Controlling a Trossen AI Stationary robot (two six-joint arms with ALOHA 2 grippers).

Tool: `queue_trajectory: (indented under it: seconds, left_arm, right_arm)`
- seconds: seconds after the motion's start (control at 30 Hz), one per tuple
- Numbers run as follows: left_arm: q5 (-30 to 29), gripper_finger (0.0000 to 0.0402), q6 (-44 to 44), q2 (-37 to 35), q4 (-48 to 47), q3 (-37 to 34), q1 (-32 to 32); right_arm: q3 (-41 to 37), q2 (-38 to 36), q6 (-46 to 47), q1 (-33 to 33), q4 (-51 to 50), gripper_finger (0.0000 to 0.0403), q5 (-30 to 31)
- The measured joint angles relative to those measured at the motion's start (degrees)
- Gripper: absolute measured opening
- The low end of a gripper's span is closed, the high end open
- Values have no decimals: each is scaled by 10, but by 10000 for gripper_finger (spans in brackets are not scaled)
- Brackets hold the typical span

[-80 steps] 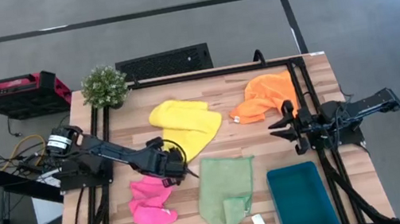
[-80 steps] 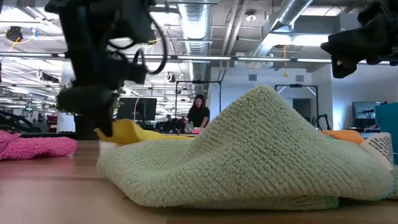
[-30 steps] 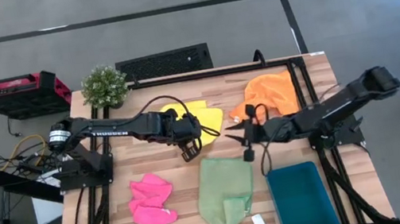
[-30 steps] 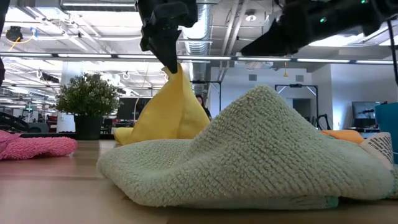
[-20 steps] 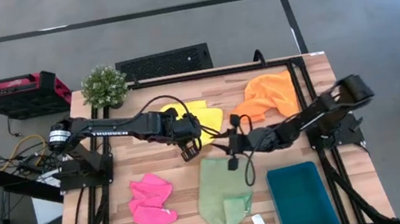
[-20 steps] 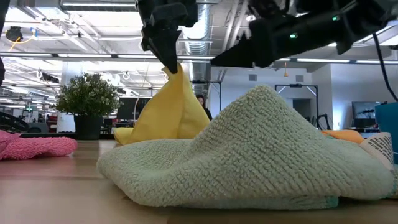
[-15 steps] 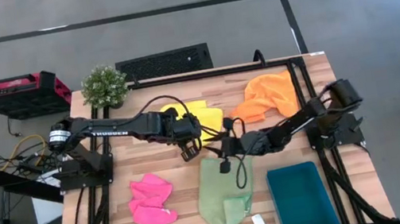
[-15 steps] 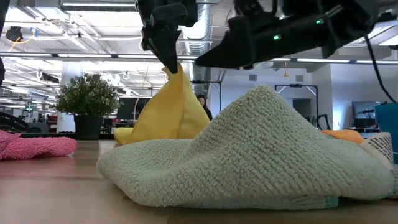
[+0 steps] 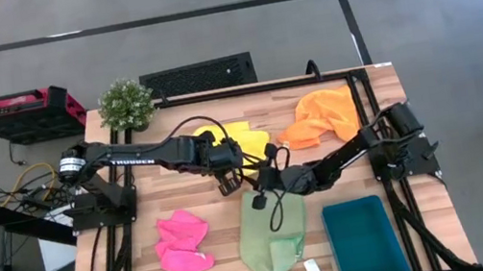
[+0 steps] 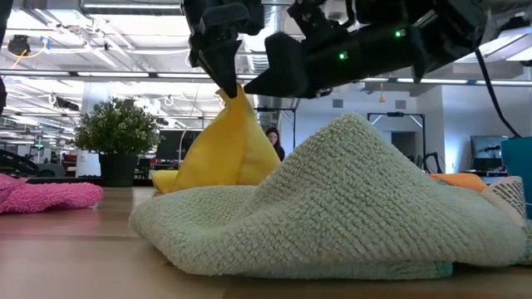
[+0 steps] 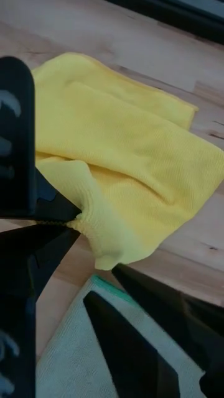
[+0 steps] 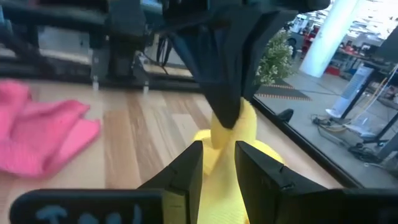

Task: Fold microfiber towels
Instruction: Fold the yellow microfiber towel

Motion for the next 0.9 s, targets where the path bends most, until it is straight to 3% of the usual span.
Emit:
queue_trajectory:
  seconds: [0.27, 0.9]
  left_arm:
    - [0, 0, 5, 0, 0, 0, 0]
    - [4, 0, 30, 0, 25, 0, 0]
  right_arm:
    - [0, 0, 30, -1, 1, 118, 35]
    - [0, 0, 44, -15, 6, 118, 28]
